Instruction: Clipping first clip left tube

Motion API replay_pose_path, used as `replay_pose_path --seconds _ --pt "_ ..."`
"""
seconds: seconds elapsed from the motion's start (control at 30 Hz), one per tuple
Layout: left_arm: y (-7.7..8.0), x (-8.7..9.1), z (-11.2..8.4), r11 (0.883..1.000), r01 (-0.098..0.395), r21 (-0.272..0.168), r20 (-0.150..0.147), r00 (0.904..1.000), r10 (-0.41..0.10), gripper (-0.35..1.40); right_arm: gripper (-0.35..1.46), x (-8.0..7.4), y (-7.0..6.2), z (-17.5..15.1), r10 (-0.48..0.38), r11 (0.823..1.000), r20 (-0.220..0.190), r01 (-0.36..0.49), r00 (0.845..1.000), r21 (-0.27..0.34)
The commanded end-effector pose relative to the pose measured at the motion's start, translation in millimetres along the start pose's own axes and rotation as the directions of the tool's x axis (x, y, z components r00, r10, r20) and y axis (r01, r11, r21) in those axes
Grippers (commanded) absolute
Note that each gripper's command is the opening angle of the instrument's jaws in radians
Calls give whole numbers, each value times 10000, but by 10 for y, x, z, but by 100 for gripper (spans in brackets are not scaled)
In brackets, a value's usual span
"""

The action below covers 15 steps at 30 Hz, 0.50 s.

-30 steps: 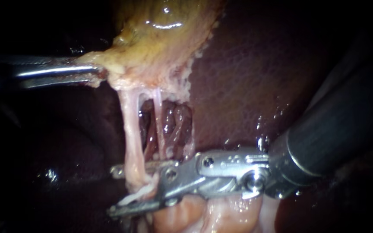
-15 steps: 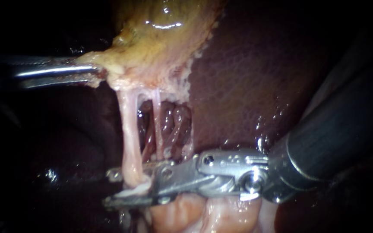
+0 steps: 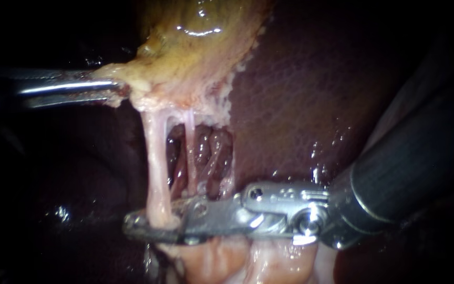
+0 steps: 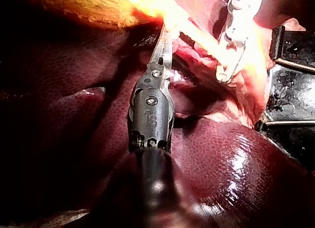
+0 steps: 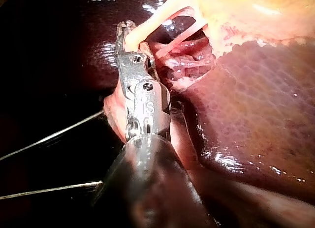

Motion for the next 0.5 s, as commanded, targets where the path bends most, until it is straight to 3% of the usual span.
replay_pose_path --seconds 0.03,0.27,0.5 --pt "0 0 0 10000 1 -1 1 10000 -1 -35 -35 0 0 0 122 9999 3 -122 9999 18" --pt "0 0 0 10000 1 -1 1 10000 -1 -35 -35 0 -1 0 187 9994 366 -197 9992 296" --pt "0 0 1 10000 1 -1 1 10000 -1 -35 -35 -4 3 -1 139 9991 389 -155 9991 397"
